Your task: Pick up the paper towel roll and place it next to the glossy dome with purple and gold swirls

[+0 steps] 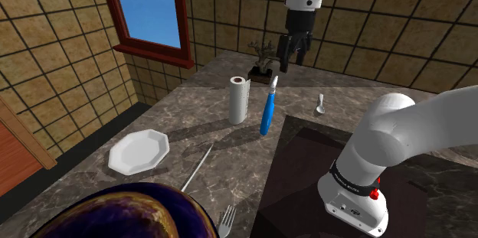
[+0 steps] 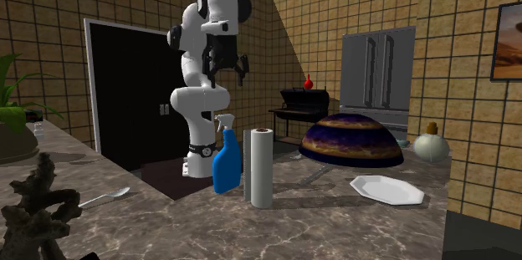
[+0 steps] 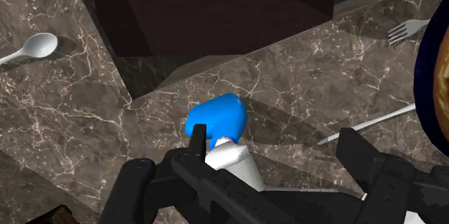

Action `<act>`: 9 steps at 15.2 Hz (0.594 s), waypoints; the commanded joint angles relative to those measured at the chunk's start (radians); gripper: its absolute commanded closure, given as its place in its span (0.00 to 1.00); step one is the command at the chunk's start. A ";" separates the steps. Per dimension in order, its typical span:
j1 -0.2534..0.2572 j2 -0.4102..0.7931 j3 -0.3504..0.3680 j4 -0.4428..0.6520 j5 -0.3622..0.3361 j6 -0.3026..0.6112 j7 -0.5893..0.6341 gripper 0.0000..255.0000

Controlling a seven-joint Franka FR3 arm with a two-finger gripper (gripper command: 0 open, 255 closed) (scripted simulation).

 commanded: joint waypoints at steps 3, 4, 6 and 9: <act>0.002 0.055 0.017 -0.004 -0.002 0.077 0.010 0.00; 0.003 0.084 0.025 -0.004 -0.003 0.114 0.015 0.00; 0.003 0.144 0.042 0.001 -0.008 0.188 0.026 0.00; 0.002 0.242 0.066 0.020 -0.020 0.293 0.046 0.00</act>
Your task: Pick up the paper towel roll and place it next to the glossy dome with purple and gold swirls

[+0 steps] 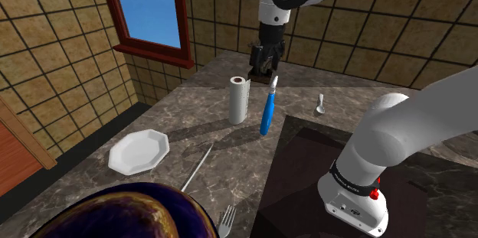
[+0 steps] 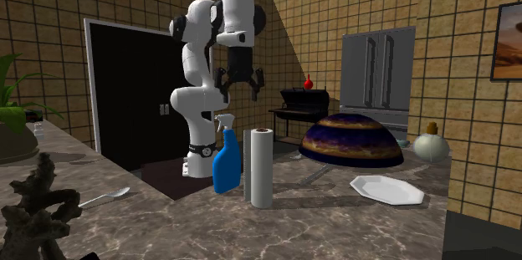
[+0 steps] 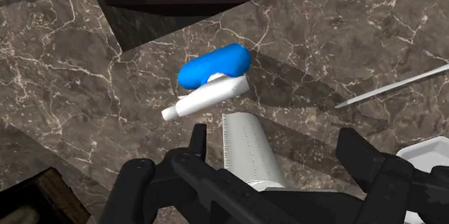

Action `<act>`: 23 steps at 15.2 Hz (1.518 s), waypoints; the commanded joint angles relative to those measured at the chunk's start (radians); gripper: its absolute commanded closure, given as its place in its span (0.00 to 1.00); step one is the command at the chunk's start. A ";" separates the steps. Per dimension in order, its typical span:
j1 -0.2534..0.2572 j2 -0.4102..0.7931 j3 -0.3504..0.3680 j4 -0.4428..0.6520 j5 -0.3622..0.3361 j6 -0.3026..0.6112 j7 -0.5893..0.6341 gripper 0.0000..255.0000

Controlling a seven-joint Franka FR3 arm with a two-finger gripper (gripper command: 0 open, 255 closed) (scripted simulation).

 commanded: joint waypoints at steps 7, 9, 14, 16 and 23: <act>-0.012 0.275 0.059 0.099 -0.062 0.246 0.070 0.00; -0.017 0.347 0.072 0.138 -0.088 0.294 0.093 0.00; -0.020 0.394 0.075 0.120 -0.102 0.363 0.105 0.00; -0.021 0.407 0.075 0.105 -0.105 0.390 0.107 0.00; -0.021 0.418 0.075 0.094 -0.108 0.412 0.108 0.00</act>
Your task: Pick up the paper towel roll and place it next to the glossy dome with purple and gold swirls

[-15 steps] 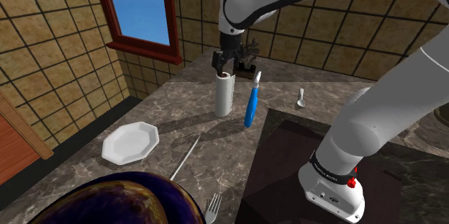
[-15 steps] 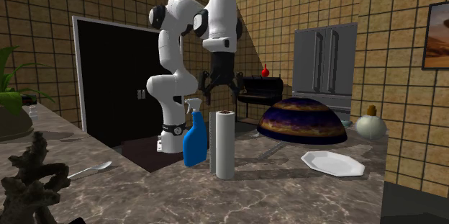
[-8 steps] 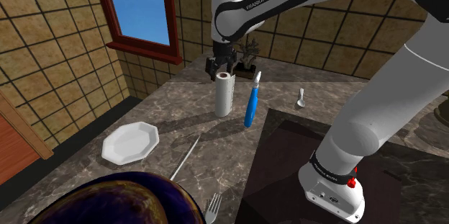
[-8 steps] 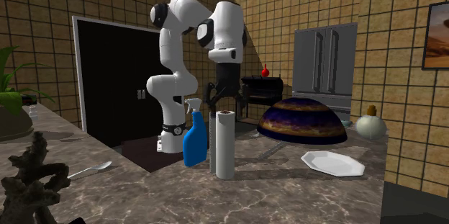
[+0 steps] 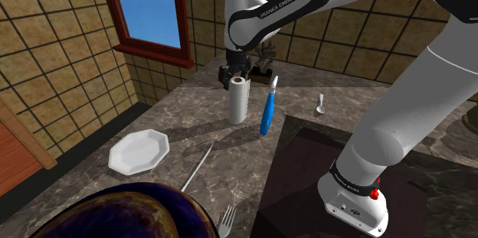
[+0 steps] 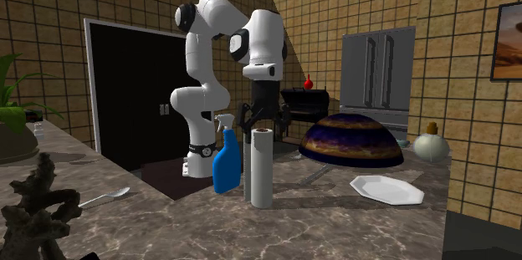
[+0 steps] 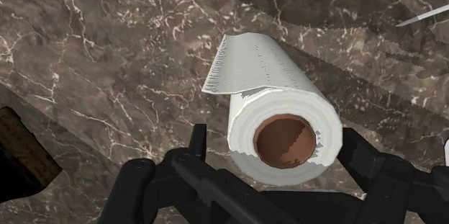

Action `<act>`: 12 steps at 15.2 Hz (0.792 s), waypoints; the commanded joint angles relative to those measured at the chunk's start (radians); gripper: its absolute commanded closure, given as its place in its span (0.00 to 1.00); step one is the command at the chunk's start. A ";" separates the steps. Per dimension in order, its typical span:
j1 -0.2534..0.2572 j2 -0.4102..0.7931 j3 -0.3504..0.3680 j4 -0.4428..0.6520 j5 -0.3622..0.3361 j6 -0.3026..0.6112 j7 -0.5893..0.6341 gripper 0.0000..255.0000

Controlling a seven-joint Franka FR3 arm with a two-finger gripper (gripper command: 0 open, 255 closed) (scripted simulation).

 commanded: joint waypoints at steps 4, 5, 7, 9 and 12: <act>0.000 0.000 0.000 0.000 0.000 0.000 0.000 1.00; 0.000 0.000 0.000 0.000 0.000 0.000 0.000 1.00; 0.000 0.001 0.000 0.000 0.000 0.000 0.000 1.00; 0.000 0.001 0.000 0.001 0.000 0.001 0.000 1.00; 0.000 0.000 0.000 0.000 0.000 0.000 0.000 1.00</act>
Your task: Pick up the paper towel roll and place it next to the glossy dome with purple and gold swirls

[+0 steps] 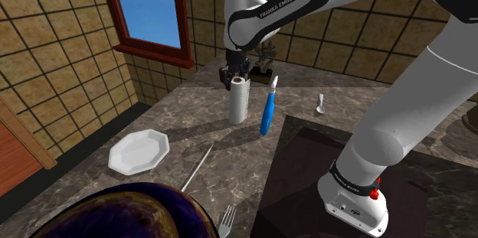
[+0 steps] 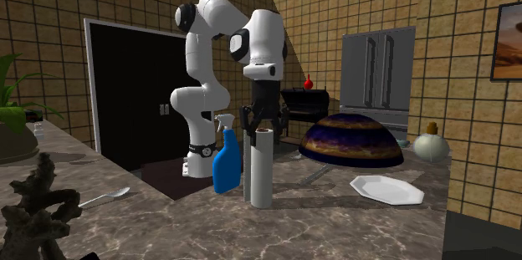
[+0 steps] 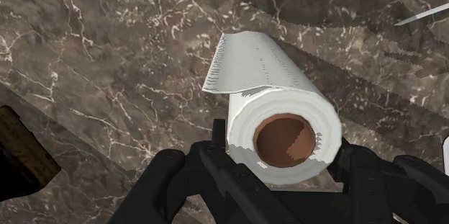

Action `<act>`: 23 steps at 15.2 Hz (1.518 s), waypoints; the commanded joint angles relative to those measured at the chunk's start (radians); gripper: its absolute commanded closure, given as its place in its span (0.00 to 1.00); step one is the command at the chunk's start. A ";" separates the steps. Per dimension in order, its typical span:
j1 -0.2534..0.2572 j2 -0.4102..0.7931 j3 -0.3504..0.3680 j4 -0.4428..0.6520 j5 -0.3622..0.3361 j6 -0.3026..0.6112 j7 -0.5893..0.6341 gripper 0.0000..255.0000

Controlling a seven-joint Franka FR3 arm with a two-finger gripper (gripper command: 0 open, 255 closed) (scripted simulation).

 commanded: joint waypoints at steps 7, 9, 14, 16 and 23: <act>0.000 -0.041 -0.004 0.056 0.008 -0.098 -0.012 1.00; 0.000 -0.050 -0.004 0.074 0.010 -0.126 -0.014 1.00; 0.001 -0.069 -0.006 0.123 0.014 -0.194 -0.020 1.00; 0.001 -0.075 -0.007 0.144 0.015 -0.221 -0.022 1.00; 0.001 -0.090 -0.009 0.225 0.018 -0.316 -0.029 1.00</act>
